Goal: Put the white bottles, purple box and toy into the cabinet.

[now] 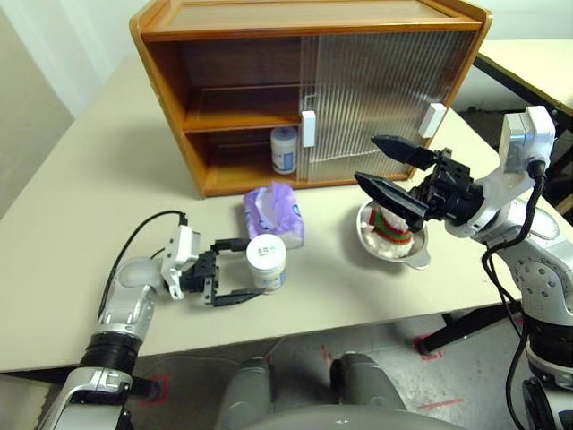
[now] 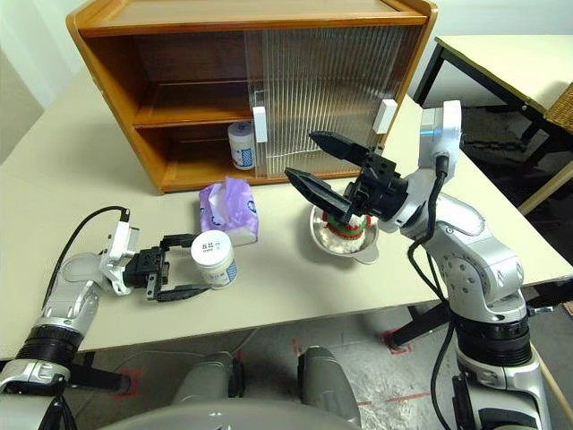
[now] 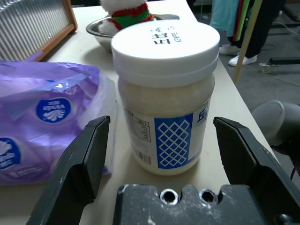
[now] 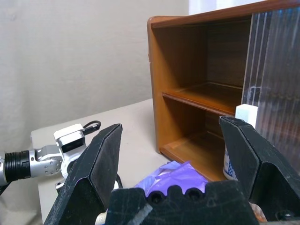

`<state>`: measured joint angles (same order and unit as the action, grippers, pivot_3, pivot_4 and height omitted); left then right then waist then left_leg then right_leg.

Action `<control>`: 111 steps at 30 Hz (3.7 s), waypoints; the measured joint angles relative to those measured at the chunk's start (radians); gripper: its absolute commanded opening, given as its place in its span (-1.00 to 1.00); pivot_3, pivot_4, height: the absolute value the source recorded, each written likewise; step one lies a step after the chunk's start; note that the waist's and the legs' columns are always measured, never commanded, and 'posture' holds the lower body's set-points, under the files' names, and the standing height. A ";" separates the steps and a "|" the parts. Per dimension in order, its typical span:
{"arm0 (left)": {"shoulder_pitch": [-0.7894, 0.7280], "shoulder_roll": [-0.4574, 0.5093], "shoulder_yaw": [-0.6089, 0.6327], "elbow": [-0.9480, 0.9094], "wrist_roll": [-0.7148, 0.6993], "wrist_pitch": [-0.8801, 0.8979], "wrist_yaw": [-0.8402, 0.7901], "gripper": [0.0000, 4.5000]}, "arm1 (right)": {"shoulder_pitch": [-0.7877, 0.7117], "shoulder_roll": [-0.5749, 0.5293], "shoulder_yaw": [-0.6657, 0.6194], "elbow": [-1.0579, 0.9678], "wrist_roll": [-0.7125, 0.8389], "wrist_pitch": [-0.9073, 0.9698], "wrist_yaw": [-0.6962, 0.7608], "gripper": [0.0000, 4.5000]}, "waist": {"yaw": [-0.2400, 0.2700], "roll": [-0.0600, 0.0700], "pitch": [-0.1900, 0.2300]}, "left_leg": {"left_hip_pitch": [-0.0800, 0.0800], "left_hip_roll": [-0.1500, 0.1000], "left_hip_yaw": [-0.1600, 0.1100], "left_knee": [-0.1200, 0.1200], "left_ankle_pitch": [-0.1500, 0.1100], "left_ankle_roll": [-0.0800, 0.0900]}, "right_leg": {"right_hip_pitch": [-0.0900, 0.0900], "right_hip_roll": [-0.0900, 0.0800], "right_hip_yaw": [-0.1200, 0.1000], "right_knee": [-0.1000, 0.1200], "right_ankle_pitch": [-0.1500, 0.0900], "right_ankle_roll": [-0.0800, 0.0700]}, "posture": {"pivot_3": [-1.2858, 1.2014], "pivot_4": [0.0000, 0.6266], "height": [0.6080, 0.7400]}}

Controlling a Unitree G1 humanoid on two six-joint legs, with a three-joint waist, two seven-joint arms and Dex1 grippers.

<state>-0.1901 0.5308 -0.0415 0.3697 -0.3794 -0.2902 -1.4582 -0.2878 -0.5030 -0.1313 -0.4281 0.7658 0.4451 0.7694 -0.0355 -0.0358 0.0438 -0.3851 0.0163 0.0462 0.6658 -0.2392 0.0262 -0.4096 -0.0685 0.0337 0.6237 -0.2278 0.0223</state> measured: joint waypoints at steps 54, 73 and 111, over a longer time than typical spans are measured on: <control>-0.169 -0.101 0.188 -0.158 -0.092 0.407 0.518 0.39 | -0.030 0.048 0.039 0.045 -0.038 -0.026 0.020 1.00 | 0.002 0.001 0.000 | 0.000 -0.001 -0.002 0.000 0.002 0.003 | 0.001 0.002 0.000 0.000 0.001 0.003 | 0.01 -1.00 1.00; -0.293 -0.200 0.175 0.073 0.092 0.352 0.833 0.39 | 0.024 0.048 0.036 0.006 -0.042 -0.030 -0.015 1.00 | -0.003 0.000 -0.001 | -0.001 -0.002 -0.002 0.001 0.001 0.001 | 0.001 0.002 0.001 -0.001 0.001 0.004 | -0.02 -1.00 1.00; -0.670 -0.352 0.202 0.820 0.305 -0.033 1.444 0.39 | 0.049 0.047 0.032 -0.026 -0.035 -0.031 -0.051 1.00 | -0.004 -0.005 -0.003 | -0.003 -0.004 -0.001 0.001 0.000 0.000 | 0.001 0.002 0.000 -0.004 0.003 0.006 | -0.05 -1.00 1.00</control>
<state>-0.8598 0.1786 0.1603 1.1896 -0.0745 -0.3227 -0.0146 -0.2389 -0.4558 -0.0996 -0.4536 0.7310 0.4141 0.7186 -0.0397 -0.0411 0.0413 -0.3883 0.0121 0.0452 0.6666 -0.2392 0.0261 -0.4086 -0.0665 0.0341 0.6199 -0.2246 0.0285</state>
